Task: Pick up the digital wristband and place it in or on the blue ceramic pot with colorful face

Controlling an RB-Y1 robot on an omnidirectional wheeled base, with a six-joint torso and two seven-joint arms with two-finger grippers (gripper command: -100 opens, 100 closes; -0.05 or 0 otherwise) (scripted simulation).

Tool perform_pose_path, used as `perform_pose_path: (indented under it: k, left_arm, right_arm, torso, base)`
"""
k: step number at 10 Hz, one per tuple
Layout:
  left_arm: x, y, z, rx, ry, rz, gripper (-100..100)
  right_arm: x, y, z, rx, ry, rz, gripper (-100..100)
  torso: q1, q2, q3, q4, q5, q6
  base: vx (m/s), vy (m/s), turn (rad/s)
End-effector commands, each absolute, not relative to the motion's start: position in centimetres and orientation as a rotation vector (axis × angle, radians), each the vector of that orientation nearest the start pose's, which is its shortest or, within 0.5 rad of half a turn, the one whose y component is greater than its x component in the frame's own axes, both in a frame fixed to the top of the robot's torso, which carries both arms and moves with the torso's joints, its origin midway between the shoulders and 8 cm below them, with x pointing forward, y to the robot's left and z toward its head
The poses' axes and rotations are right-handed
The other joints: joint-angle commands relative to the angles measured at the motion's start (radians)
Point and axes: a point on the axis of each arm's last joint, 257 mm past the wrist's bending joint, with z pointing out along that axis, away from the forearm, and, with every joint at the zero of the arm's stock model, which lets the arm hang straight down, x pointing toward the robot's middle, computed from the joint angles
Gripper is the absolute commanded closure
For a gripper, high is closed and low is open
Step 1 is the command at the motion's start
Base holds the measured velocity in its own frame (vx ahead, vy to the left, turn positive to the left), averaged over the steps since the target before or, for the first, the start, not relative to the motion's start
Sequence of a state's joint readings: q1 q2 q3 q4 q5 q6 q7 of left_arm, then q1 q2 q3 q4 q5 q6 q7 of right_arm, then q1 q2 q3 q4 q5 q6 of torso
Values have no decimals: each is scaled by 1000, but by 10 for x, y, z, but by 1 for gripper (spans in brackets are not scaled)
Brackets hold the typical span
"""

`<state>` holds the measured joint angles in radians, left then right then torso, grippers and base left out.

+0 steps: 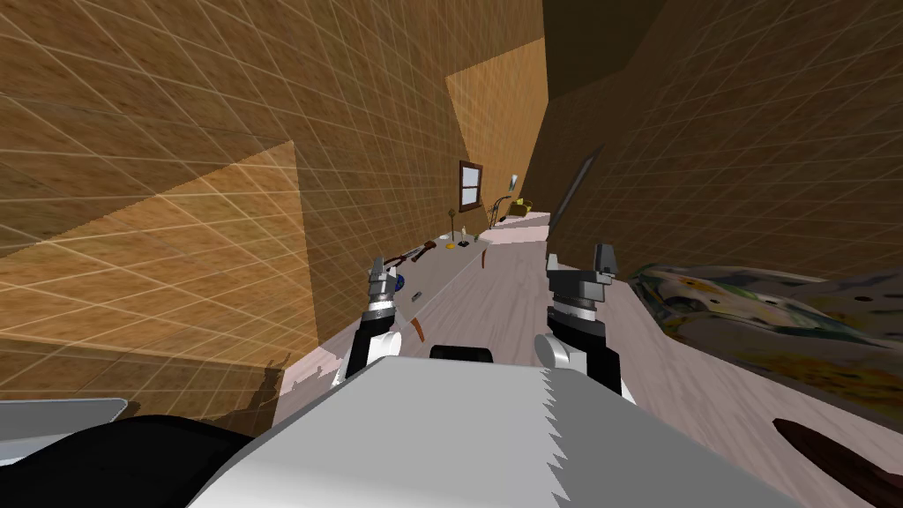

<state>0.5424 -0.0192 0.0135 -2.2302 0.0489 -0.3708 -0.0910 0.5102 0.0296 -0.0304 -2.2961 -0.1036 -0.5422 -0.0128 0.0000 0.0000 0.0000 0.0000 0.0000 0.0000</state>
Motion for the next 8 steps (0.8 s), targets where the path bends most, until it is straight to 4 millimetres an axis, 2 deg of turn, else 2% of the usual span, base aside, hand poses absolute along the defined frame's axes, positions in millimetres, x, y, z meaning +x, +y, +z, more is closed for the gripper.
perform_pose_path:
  k: [1,4,8]
  left_arm:
    - [367,302,-44,-827,774,-1166,-100]
    - [376,305,-65,-833,854,-1155,-100]
    - [391,321,-110,-915,950,-1124,-100]
  right_arm:
    - [327,-305,36,701,480,1351,0]
    - [327,-305,36,701,480,1351,0]
    - [327,-305,36,701,480,1351,0]
  torso:
    - [0,0,0,0,0,0]
    - [-1,-2,-1,0,0,0]
    - [-2,-5,-3,-1,0,0]
  base:
    - [10,-4,6]
    - [35,-15,12]
    - [73,-29,21]
